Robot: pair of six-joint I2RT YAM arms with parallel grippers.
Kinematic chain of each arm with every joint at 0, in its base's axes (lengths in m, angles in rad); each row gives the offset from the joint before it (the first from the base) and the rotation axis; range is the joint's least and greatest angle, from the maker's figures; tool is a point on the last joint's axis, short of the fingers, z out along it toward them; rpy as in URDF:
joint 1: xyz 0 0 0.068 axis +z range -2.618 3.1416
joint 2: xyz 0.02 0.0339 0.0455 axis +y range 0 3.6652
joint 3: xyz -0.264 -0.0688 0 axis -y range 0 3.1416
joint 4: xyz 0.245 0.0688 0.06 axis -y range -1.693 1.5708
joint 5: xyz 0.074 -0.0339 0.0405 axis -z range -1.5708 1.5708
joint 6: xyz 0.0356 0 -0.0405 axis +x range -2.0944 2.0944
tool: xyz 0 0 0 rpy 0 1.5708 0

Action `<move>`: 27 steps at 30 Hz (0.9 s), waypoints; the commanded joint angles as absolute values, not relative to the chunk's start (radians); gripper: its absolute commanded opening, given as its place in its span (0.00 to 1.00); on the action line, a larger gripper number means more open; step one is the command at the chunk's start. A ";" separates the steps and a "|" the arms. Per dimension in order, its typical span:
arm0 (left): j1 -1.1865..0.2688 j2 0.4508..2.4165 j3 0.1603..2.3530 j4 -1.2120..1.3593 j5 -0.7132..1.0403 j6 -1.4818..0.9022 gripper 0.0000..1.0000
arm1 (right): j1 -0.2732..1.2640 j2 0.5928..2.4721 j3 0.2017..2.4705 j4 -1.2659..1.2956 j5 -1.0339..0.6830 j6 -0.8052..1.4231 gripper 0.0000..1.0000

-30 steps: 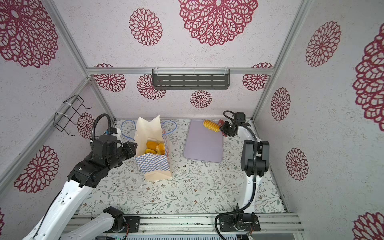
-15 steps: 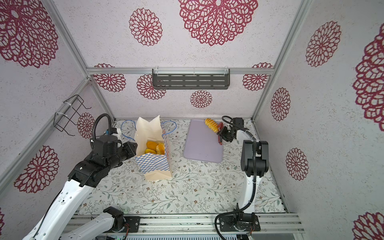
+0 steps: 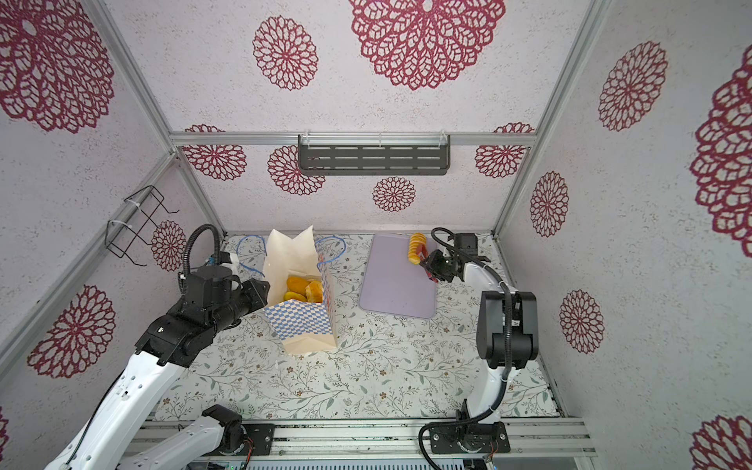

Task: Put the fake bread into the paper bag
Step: 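Lower the tongs around the spiral yellow pastry and squeeze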

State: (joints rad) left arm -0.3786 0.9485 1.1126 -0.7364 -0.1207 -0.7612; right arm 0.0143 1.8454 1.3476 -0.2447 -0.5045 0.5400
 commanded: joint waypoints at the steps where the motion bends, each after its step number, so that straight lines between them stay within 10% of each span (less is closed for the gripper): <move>1: -0.371 0.937 1.099 -0.713 -0.125 -0.772 0.19 | 0.020 1.774 1.370 -0.295 -0.501 0.481 0.40; 27: -0.370 0.952 1.090 -0.690 -0.120 -0.767 0.19 | 0.170 1.842 1.633 -0.658 -0.114 0.226 0.52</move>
